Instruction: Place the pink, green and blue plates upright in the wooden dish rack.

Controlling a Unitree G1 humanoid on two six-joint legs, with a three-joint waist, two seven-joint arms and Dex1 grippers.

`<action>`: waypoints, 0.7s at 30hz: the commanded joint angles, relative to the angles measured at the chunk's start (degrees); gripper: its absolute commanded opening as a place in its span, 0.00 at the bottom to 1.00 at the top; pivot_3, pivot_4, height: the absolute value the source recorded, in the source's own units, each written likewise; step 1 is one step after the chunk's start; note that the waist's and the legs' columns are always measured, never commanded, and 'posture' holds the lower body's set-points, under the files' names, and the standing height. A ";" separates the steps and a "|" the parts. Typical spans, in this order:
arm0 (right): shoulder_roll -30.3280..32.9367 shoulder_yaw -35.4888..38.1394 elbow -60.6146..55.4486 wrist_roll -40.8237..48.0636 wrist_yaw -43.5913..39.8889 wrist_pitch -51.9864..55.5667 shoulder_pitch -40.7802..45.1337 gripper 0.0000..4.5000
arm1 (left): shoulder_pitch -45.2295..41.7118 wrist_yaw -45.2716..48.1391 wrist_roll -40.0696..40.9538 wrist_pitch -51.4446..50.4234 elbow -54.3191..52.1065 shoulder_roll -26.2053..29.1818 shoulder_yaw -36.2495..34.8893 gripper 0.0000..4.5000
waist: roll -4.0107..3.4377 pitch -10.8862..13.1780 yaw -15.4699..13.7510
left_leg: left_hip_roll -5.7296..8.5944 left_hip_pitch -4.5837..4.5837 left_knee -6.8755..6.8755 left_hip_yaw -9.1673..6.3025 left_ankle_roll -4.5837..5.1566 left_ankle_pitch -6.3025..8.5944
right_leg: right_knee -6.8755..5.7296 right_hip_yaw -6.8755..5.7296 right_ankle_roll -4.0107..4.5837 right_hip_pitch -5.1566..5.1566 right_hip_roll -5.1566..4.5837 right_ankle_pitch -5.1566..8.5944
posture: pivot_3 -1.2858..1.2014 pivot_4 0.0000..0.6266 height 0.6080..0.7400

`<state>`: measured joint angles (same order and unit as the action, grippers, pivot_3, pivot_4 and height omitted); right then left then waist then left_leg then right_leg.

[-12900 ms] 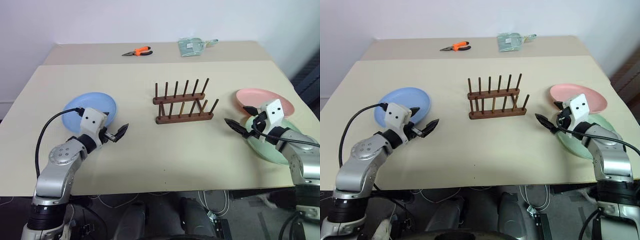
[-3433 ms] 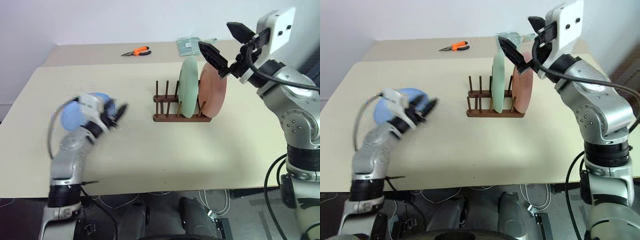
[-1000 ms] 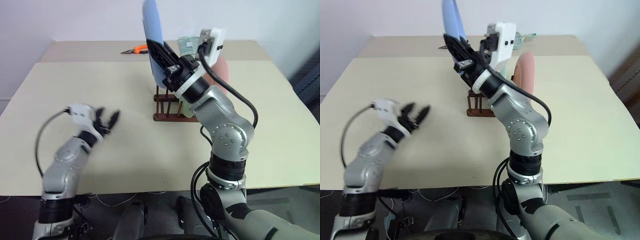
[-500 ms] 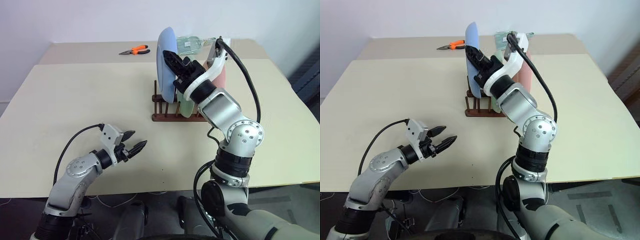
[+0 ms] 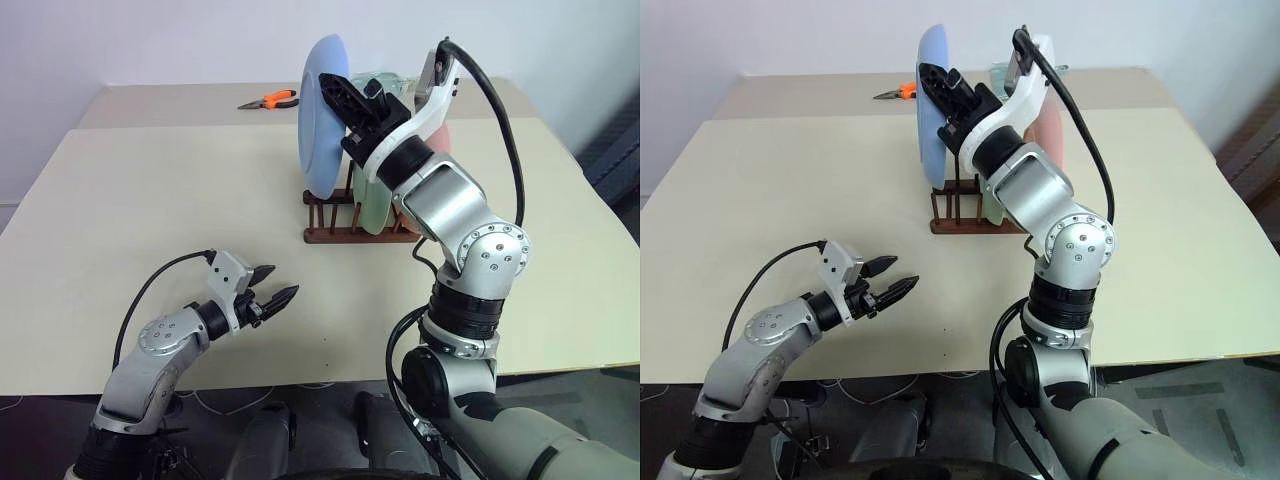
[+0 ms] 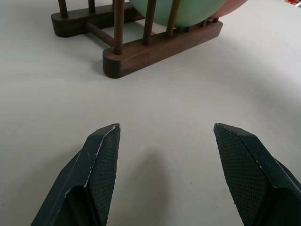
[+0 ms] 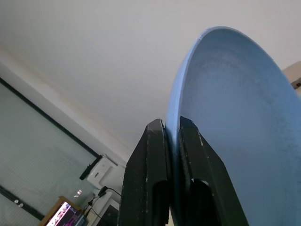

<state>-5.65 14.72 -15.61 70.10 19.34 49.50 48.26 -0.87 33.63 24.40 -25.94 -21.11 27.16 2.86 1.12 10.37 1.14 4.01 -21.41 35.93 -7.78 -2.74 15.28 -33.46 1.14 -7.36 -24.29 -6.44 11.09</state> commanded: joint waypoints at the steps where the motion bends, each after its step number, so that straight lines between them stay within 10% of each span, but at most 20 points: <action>1: 0.19 -1.05 -1.30 0.85 0.51 -1.52 -0.20 0.00 | -0.73 0.38 0.02 0.31 -2.64 0.01 -0.29 0.72 | 0.00 0.00 0.00 | 0.00 0.00 0.00 0.00 0.00 0.00 | 0.00 0.00 0.00 0.00 0.00 0.00 | 0.52 0.24 1.00; 9: 0.97 -2.96 6.11 -5.54 -2.46 -4.30 -1.68 0.00 | -0.90 0.45 0.36 -0.14 -3.49 -0.04 -0.32 0.72 | 0.00 0.00 0.02 | 0.00 0.00 0.01 0.02 0.00 0.00 | 0.00 0.00 0.00 0.00 0.00 0.00 | 0.52 0.24 1.00; 17: 10.63 -12.65 6.00 -23.24 -15.42 -9.12 1.28 0.77 | -0.67 -0.17 -0.01 -0.31 -4.34 -0.43 -0.15 0.72 | -0.01 0.00 -0.01 | 0.00 0.00 0.01 0.04 0.00 0.00 | 0.00 0.00 -0.02 0.00 0.01 0.00 | 0.52 0.24 1.00; 21: 23.20 -20.61 -1.62 -35.99 -28.62 -16.50 1.29 0.77 | -0.31 -0.44 -0.36 -0.24 -4.59 -0.66 0.30 0.72 | 0.00 0.00 -0.20 | 0.01 -0.05 0.04 0.04 0.01 0.00 | 0.07 -0.01 -0.04 0.02 0.00 0.01 | 0.52 0.24 1.00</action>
<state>14.44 -3.73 -11.65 39.33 -3.27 37.73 47.74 -1.14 33.45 24.26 -26.13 -23.39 26.73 2.91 1.12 10.37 0.95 4.02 -21.47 35.98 -7.73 -2.72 15.28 -33.37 1.13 -7.42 -24.25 -6.44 11.10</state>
